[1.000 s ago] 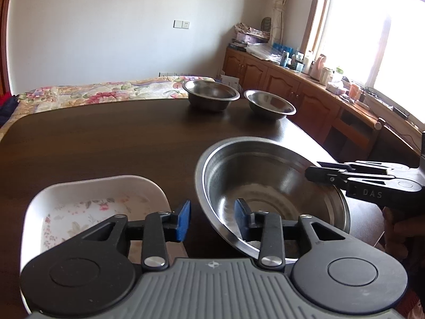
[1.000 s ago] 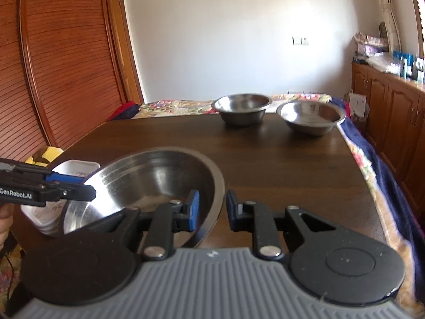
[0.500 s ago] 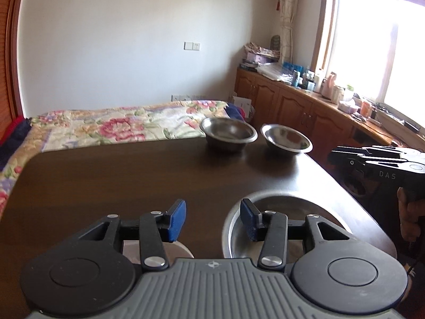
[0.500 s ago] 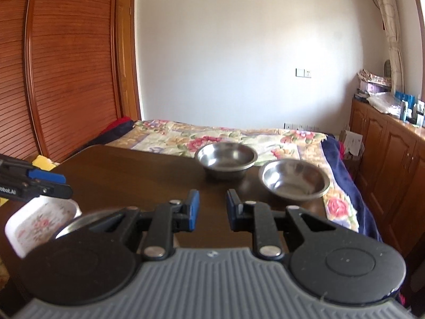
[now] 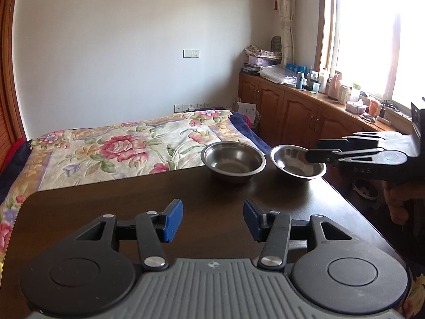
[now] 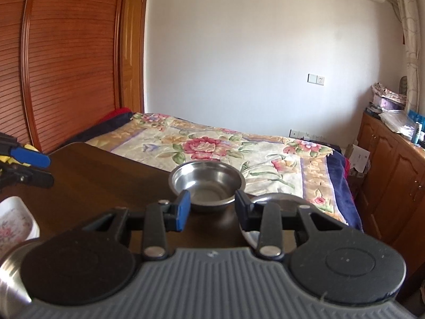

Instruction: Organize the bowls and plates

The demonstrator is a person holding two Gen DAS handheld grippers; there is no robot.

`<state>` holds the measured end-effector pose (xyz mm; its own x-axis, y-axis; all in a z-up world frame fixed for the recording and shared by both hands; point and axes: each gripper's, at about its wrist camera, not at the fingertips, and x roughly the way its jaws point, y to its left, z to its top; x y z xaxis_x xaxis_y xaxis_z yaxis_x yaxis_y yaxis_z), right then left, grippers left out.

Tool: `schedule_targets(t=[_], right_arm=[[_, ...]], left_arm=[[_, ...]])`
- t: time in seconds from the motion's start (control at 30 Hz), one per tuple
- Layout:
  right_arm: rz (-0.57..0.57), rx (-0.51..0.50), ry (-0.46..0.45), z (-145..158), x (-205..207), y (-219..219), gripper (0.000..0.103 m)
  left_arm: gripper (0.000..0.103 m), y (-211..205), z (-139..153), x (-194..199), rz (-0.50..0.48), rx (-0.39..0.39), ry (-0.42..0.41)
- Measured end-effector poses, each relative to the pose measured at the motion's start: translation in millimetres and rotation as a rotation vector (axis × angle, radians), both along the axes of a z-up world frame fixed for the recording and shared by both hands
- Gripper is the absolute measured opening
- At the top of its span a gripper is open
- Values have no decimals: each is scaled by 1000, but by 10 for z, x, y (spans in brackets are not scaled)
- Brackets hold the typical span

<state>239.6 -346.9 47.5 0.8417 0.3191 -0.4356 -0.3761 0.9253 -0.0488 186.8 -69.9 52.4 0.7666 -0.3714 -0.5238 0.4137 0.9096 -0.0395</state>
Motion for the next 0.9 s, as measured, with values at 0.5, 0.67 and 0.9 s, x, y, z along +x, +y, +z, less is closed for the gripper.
schedule_targets(t=[0.5, 0.67, 0.9], right_arm=[[-29, 16, 111, -222, 913, -33, 38], [-31, -10, 154, -343, 1083, 39, 37], [-31, -12, 196, -402, 1253, 81, 34]], left_arm=[[55, -125, -244, 831, 17, -5, 85], [54, -203, -293, 1074, 22, -7, 113], [54, -281, -371, 1307, 30, -28, 153]])
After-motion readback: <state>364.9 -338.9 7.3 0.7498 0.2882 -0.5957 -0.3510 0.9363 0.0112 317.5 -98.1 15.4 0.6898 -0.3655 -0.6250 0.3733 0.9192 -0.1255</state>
